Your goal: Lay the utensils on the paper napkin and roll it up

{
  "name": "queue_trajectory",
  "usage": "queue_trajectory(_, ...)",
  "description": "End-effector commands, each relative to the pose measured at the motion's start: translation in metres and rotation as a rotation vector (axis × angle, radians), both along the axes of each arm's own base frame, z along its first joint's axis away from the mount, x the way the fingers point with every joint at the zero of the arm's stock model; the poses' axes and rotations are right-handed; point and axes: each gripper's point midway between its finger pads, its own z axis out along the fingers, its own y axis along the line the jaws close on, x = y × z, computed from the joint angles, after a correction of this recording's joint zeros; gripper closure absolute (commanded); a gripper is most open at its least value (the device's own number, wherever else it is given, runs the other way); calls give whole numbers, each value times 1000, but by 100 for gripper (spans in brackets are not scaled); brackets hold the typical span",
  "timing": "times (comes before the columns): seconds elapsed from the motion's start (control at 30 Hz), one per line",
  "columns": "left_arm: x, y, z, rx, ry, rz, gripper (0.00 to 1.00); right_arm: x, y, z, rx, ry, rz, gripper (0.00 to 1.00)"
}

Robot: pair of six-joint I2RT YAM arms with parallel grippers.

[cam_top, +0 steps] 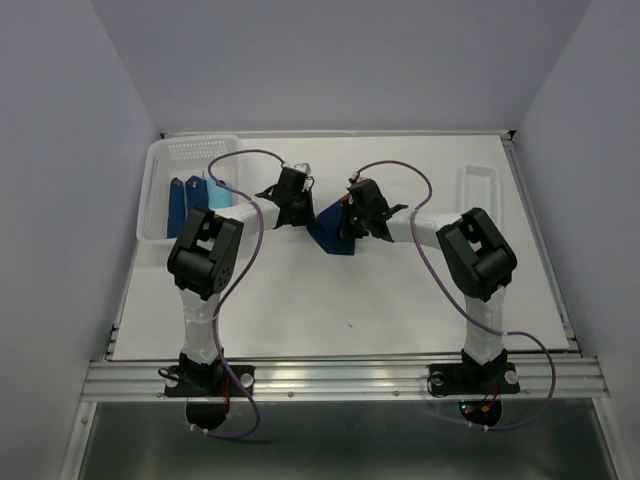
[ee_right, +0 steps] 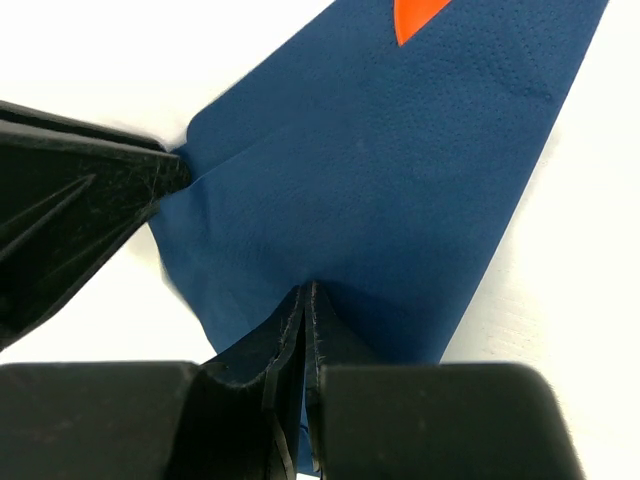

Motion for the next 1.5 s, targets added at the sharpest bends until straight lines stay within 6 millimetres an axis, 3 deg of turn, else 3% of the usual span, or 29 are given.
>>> queue_trajectory(0.0, -11, -10, -9, -34, 40, -39, 92, -28, -24, -35, -113, 112, 10, 93)
queue_trajectory(0.03, -10, -12, -4, -48, 35, -47, 100, -27, -24, -35, -113, 112, 10, 93)
queue_trajectory(0.2, -7, -25, 40, -131, -31, -81, 100, -28, -24, -37, -119, 113, 20, 93)
queue_trajectory(0.33, -7, -33, 61, -182, -62, -106, 100, -30, -24, -37, -124, 115, 30, 93)
queue_trajectory(0.73, -19, -66, 65, -330, -37, -193, 100, -30, -25, -35, -128, 108, 36, 93)
queue_trajectory(1.0, -10, -46, 74, -256, -84, -130, 100, -31, -26, -34, -130, 108, 34, 93)
queue_trajectory(1.07, -7, -41, 74, -227, -88, -112, 89, -31, -26, -35, -131, 108, 35, 93)
queue_trajectory(1.1, -6, -34, 71, -192, -85, -88, 76, -31, -26, -35, -131, 108, 34, 93)
queue_trajectory(1.17, -3, -27, 71, -161, -96, -65, 64, -31, -26, -35, -131, 110, 36, 93)
queue_trajectory(1.2, -5, -23, 68, -139, -95, -60, 51, -31, -26, -34, -132, 107, 36, 93)
queue_trajectory(1.23, -3, -18, 67, -114, -102, -42, 45, -31, -26, -35, -133, 108, 37, 93)
queue_trajectory(1.3, -1, -13, 66, -87, -105, -28, 42, -31, -27, -35, -134, 108, 38, 93)
queue_trajectory(1.47, -2, 4, 54, -7, -86, 23, 18, -32, -27, -36, -134, 110, 37, 93)
